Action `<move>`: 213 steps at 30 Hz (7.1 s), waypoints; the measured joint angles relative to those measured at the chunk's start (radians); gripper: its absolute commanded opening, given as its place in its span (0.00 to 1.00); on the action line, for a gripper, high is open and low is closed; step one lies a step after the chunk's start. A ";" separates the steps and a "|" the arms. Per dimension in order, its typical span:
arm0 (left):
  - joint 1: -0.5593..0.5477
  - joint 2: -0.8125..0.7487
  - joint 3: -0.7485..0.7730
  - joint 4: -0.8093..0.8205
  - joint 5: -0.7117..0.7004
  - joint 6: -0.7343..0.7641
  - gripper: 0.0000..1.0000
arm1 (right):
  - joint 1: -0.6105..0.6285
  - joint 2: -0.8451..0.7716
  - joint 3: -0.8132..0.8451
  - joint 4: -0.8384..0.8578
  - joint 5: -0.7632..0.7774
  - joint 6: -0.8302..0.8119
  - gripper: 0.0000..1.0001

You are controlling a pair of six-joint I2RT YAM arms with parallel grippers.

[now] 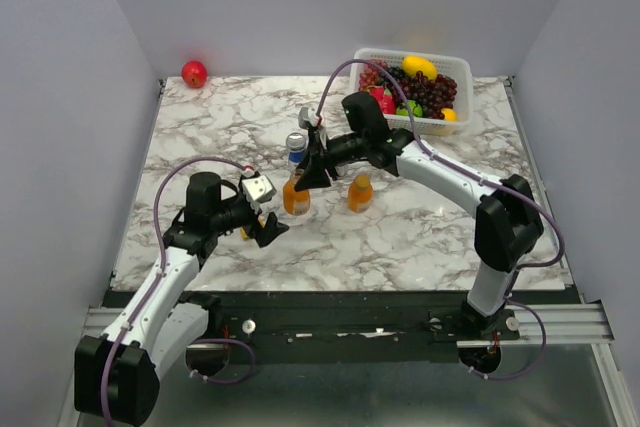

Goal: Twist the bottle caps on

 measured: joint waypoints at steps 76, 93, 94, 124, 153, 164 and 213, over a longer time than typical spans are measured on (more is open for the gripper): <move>-0.134 0.318 0.271 -0.073 0.148 0.115 0.04 | -0.721 0.182 -0.004 -0.623 0.792 -0.602 0.70; -0.134 0.319 0.271 -0.074 0.146 0.117 0.02 | -0.721 0.208 0.013 -0.624 0.789 -0.604 0.45; -0.134 0.319 0.271 -0.073 0.145 0.119 0.01 | -0.721 0.208 0.013 -0.625 0.789 -0.607 0.42; -0.323 0.245 0.112 0.193 0.191 0.006 0.00 | 0.002 -0.174 0.344 -0.932 0.343 -0.671 0.41; -0.337 0.191 0.113 0.072 0.149 0.140 0.00 | 0.287 -0.026 0.555 -1.086 0.461 -0.660 0.45; -0.335 0.191 0.113 0.076 0.095 0.129 0.00 | 0.302 0.026 0.628 -1.135 0.532 -0.650 0.47; -0.314 0.117 -0.038 0.380 0.085 -0.091 0.00 | 0.125 -0.112 0.632 -1.097 0.407 -0.388 1.00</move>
